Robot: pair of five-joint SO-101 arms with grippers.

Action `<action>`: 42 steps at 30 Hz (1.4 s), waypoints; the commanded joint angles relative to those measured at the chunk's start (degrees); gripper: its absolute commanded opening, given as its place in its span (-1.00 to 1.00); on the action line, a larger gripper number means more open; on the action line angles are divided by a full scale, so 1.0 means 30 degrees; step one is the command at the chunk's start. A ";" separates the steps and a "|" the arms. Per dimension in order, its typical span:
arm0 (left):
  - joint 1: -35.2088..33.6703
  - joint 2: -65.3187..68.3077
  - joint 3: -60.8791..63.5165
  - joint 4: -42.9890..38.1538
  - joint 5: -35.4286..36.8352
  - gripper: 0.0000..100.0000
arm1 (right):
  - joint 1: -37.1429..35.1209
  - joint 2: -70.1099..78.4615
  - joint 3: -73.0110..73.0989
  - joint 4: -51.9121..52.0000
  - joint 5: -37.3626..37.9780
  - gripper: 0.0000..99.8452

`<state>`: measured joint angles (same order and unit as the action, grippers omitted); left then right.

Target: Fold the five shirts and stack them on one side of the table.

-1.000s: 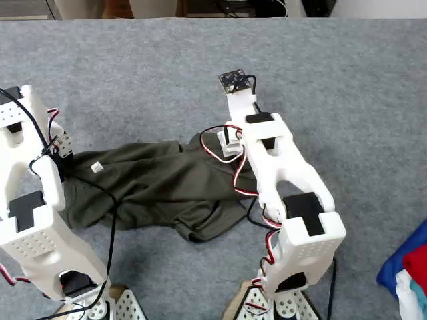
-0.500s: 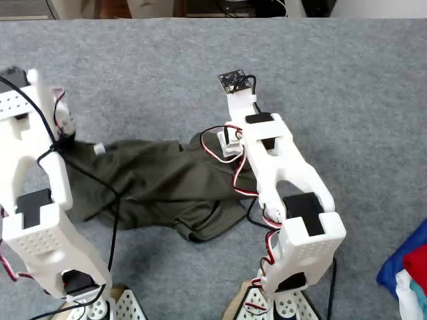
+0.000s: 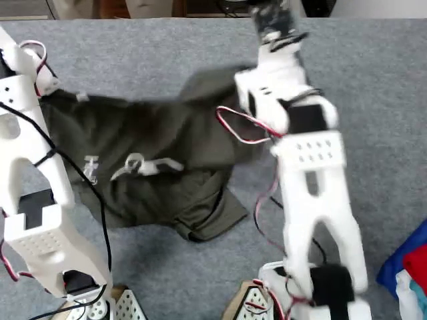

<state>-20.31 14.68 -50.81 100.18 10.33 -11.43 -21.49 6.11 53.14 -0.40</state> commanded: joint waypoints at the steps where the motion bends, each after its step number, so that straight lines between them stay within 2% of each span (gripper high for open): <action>1: 0.0938 -0.2593 -0.1582 0.0205 -0.1026 -0.96 | 0.0278 -0.2476 -0.3179 0.0029 0.0264 -0.99; 5: 0.1788 -0.5201 -0.2139 0.0205 -0.1348 -0.96 | 0.0366 -0.3033 -0.6579 0.0059 0.0322 -0.99; 11: 0.1846 -0.9685 -0.2344 0.0205 -0.1377 -0.96 | 0.0396 -0.3092 -1.2879 0.0176 0.0352 -0.99; 19: 0.1875 -1.4256 -0.2344 0.0176 -0.1377 -0.96 | 0.0396 -0.3121 -1.8271 0.0440 0.3253 -0.99; 23: 0.3810 -1.5604 -0.2872 -0.1553 -0.1348 -0.96 | 0.0396 -0.3004 -1.9971 0.0967 0.4396 -0.99; 26: 0.4190 -1.5810 -0.2549 -0.2168 -0.1407 -0.96 | 0.0396 -0.3121 -2.0557 0.1114 0.4894 -0.99; 35: 0.3722 -1.5839 -0.2432 -0.1172 -0.1407 -0.96 | 0.0396 -0.3121 -1.9531 0.1114 0.5451 -0.99; 38: 0.3604 -1.5810 -0.0586 -0.1172 -0.1407 -0.96 | 0.0366 -0.2945 -1.7363 0.1143 0.5451 -0.99; 42: 0.3604 -1.5810 0.3868 -0.1758 -0.1407 -0.96 | 0.0249 -0.2799 -1.2850 0.0879 0.5363 -0.99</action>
<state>-8.79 -33.14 -47.38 96.48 6.55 -11.16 -30.90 -40.84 56.48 15.52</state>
